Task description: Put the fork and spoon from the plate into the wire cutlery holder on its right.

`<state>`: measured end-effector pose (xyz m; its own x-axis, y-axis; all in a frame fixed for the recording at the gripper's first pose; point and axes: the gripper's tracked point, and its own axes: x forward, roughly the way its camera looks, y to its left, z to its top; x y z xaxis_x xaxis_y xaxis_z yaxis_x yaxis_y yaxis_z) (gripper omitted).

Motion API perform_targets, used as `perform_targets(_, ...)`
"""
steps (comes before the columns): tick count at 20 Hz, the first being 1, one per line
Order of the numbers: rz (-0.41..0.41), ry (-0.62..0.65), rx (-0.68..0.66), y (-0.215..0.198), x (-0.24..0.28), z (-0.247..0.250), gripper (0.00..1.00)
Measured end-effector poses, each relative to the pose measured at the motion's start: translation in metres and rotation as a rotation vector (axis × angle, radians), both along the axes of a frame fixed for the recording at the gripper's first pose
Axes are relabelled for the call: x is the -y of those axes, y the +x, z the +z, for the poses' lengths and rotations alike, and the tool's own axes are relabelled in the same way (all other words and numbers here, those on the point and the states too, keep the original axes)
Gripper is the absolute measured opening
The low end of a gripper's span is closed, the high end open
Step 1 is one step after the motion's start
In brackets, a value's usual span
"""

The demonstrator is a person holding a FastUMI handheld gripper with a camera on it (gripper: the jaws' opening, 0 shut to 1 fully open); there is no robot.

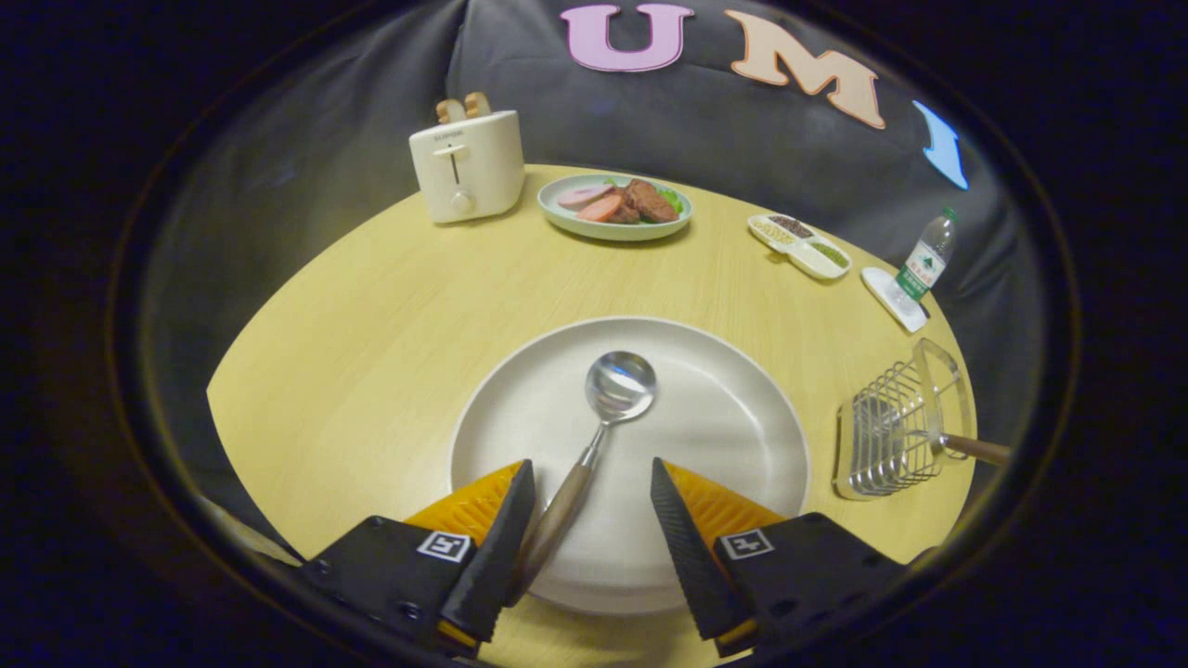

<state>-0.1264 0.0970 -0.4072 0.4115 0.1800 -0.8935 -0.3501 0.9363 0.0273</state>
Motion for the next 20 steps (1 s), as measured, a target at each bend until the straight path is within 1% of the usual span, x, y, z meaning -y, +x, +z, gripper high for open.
perform_targets(7, -0.003, 0.014, -0.045, -0.007, -0.005, -0.004, 0.34)
perform_targets(8, -0.001, 0.016, -0.054, -0.007, -0.005, -0.005, 0.30)
perform_targets(9, -0.010, 0.010, -0.052, -0.006, -0.002, -0.005, 0.27)
perform_targets(10, -0.020, 0.039, -0.062, -0.005, -0.006, -0.001, 0.23)
perform_targets(12, -0.034, 0.052, -0.101, -0.010, -0.003, -0.007, 0.16)
perform_targets(13, -0.051, 0.044, -0.100, -0.008, 0.001, -0.004, 0.12)
perform_targets(14, -0.053, 0.040, -0.106, -0.008, 0.007, -0.002, 0.06)
perform_targets(17, -0.066, 0.053, -0.136, -0.005, 0.013, -0.002, 0.05)
perform_targets(20, -0.072, 0.056, -0.147, 0.005, 0.024, 0.009, 0.05)
